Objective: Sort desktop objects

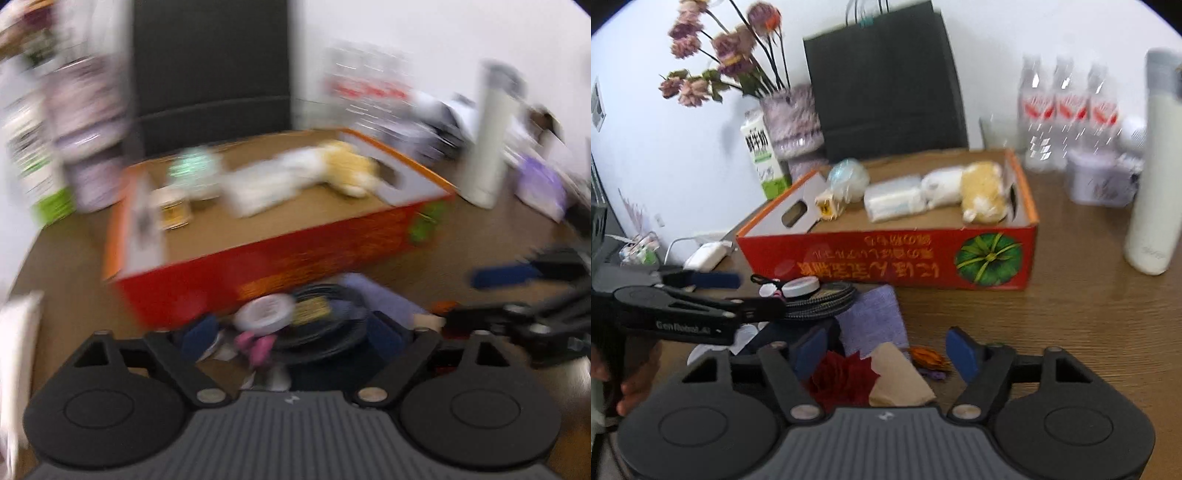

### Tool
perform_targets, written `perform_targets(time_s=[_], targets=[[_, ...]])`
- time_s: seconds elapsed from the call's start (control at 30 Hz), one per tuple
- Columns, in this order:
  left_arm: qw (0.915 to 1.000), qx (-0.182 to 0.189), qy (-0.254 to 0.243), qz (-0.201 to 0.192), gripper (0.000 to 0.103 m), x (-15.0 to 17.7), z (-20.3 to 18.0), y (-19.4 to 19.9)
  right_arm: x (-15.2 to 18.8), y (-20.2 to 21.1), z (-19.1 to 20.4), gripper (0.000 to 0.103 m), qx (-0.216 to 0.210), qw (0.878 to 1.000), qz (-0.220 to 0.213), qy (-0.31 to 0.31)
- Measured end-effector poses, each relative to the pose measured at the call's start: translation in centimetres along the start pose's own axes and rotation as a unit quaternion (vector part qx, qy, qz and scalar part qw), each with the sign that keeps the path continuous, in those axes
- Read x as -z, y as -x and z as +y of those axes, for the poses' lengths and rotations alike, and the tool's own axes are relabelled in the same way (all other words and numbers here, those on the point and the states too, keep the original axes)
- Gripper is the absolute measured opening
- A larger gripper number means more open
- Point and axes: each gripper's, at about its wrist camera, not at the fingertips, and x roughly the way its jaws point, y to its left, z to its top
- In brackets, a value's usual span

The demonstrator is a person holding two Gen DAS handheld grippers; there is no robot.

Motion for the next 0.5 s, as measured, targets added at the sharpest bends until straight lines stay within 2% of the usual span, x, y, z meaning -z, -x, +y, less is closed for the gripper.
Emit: perform_targets(time_s=[0.03, 0.07, 0.13, 0.17, 0.2, 0.23, 0.27, 0.37, 0.43, 0.5], targets=[[0.9993, 0.017, -0.031, 0.012, 0.098, -0.4, -0.6, -0.7, 0.1, -0.3, 0.0, 0.068, 0.004, 1.000, 0.002, -0.002], [0.9985, 0.013, -0.051, 0.018, 0.098, -0.6, -1.1, -1.3, 0.2, -0.6, -0.1, 0.067, 0.007, 1.000, 0.003, -0.002], [0.9964, 0.013, -0.078, 0.033, 0.091, -0.8, -1.7, -2.4, 0.5, -0.9, -0.3, 0.067, 0.015, 1.000, 0.005, -0.004], [0.9962, 0.041, -0.068, 0.036, 0.071, -0.8, -1.6, -2.5, 0.6, -0.9, -0.3, 0.067, 0.015, 1.000, 0.005, -0.006], [0.9952, 0.065, -0.059, 0.043, 0.056, -1.0, -1.5, -2.5, 0.6, -1.0, -0.4, 0.067, 0.014, 1.000, 0.005, -0.007], [0.9954, 0.065, -0.055, 0.044, 0.044, -1.3, -1.5, -2.2, 0.7, -1.0, -0.6, 0.067, 0.013, 1.000, 0.003, -0.010], [0.9955, 0.067, -0.055, 0.038, 0.023, -1.4, -1.6, -1.8, 0.7, -1.0, -0.7, 0.066, 0.013, 1.000, 0.003, -0.011], [0.9979, 0.039, -0.051, 0.010, 0.019, -1.9, -1.5, 0.1, 0.8, -0.8, -0.6, 0.062, 0.011, 1.000, -0.001, -0.009], [0.9990, 0.033, -0.024, -0.015, 0.017, -2.7, -0.8, 2.1, 0.9, -0.3, -0.4, 0.060, 0.005, 1.000, -0.007, -0.003], [0.9986, 0.024, -0.002, -0.048, 0.010, -3.7, -0.1, 4.8, 1.0, 0.3, -0.2, 0.059, -0.003, 1.000, -0.013, -0.001]])
